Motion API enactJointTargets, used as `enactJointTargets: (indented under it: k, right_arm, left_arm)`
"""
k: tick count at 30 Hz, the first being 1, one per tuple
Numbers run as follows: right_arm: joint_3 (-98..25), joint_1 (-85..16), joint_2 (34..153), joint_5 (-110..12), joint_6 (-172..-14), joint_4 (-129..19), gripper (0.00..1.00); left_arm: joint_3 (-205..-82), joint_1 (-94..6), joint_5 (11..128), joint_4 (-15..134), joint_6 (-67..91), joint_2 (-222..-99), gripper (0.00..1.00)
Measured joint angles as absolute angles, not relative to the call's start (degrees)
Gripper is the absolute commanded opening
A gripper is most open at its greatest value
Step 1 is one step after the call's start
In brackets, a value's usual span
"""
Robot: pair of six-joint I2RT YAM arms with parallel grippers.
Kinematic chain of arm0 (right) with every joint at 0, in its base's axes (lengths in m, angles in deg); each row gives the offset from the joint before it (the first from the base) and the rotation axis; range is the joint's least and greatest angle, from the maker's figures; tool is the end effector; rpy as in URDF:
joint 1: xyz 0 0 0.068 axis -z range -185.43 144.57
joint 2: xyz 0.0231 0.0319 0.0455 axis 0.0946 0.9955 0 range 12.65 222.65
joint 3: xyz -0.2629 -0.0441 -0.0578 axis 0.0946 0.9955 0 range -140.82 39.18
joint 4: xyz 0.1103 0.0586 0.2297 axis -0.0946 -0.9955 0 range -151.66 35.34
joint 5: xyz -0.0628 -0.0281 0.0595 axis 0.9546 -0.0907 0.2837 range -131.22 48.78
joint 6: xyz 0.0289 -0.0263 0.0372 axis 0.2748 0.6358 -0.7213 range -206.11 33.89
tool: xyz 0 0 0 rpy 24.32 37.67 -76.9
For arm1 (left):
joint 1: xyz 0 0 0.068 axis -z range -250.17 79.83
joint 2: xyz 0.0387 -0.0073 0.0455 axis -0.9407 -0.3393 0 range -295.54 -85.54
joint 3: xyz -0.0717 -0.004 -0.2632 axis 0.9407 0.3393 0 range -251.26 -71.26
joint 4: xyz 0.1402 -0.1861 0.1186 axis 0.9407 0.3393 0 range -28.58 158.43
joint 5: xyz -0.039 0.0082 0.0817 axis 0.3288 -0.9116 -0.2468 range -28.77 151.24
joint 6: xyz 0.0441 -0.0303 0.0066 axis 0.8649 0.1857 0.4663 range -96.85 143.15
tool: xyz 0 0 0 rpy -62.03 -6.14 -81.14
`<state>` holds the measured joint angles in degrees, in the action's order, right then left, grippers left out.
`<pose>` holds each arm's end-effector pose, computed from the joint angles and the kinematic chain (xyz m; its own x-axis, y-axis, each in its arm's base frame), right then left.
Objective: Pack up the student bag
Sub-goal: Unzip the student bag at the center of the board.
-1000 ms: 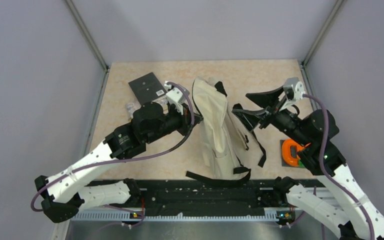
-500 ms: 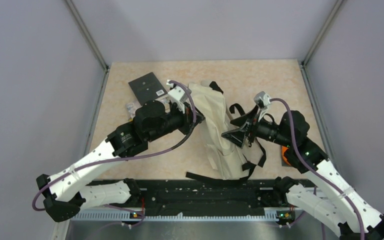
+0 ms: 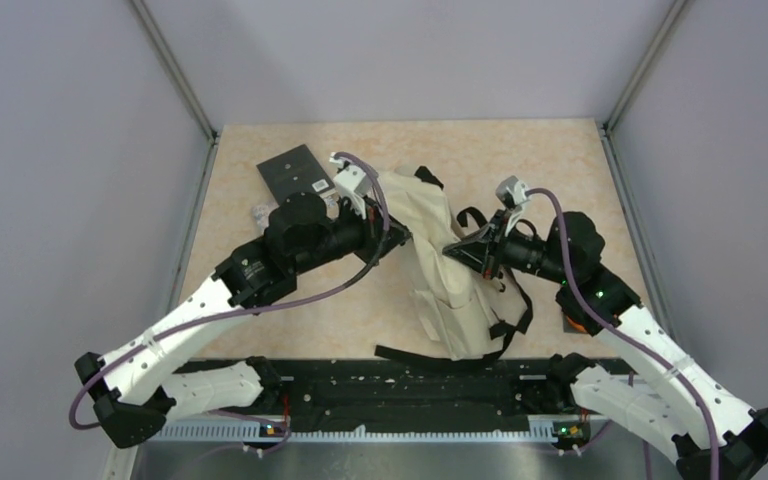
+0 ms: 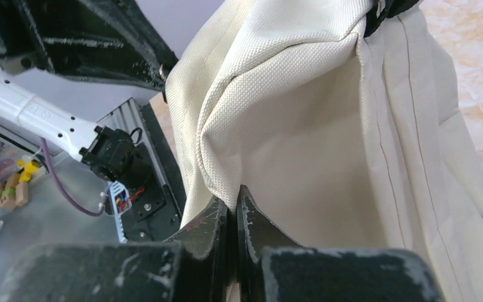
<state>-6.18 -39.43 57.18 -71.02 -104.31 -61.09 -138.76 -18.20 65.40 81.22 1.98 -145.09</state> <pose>0.1396 0.1156 0.3519 -0.3565 0.0865 -0.9303 -0.8252 0.4378 0.3570 0.1383 -0.1810 0.4119 -0.4174 -0.0509 -0.9073 0.7277 0.5792 -0.3673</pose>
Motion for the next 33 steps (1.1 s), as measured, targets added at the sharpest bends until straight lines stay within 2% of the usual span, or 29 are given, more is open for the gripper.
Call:
enactJointTargets:
  k: [6,14,21,33]
  right_arm:
    - [-6.2,-39.4,56.2,-69.9,-100.6,-62.4,0.0]
    - [-6.1,-39.4,52.3,-72.5,-97.8,-64.8,0.0]
    - [-4.7,-39.4,51.3,-78.0,-96.6,-64.9,0.0]
    - [-3.1,-39.4,49.8,-85.8,-96.6,-60.3,0.0]
  left_arm:
    - [-133.8,-29.5,74.5,76.7,-5.7,-142.9,0.0]
    - [-133.0,-38.0,80.6,75.7,-7.3,-142.3,0.0]
    - [-133.3,-41.7,82.2,74.5,-5.2,-144.4,0.0]
    - [-133.3,-46.6,77.1,70.7,-2.8,-150.8,0.0]
